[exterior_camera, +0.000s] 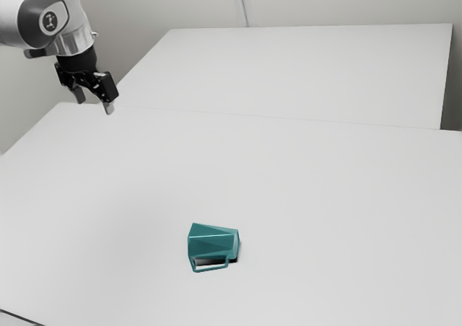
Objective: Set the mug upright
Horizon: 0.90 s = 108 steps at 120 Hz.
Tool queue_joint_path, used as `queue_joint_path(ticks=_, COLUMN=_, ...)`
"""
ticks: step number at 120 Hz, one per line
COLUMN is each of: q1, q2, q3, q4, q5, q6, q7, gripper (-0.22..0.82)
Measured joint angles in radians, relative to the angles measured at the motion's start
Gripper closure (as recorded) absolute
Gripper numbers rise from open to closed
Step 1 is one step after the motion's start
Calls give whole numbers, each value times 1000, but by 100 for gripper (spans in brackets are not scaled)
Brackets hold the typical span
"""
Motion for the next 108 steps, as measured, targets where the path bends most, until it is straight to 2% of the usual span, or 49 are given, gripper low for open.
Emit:
queue_joint_path(ticks=20, q1=1, q2=-7, q3=-9, q4=-10, q5=-2, q6=5, q7=0, gripper=0)
queue_joint_path(ticks=32, q1=0, q2=-45, q3=-13, q4=-47, q5=-15, q6=8, q7=0, gripper=0)
queue_joint_path(ticks=43, q1=10, q2=-96, q3=-14, q4=-129, q5=-90, q6=14, q7=0, gripper=0)
queue_joint_path(ticks=65, q1=97, q2=-165, q3=-12, q4=-370, q5=-319, q6=64, q7=0, gripper=0)
queue_joint_path(ticks=89, q1=142, q2=-149, q3=-12, q4=-582, q5=-552, q6=183, q7=0, gripper=0)
queue_joint_path(ticks=108, q1=142, q2=-105, q3=-13, q4=-652, q5=-650, q6=278, q7=0, gripper=0)
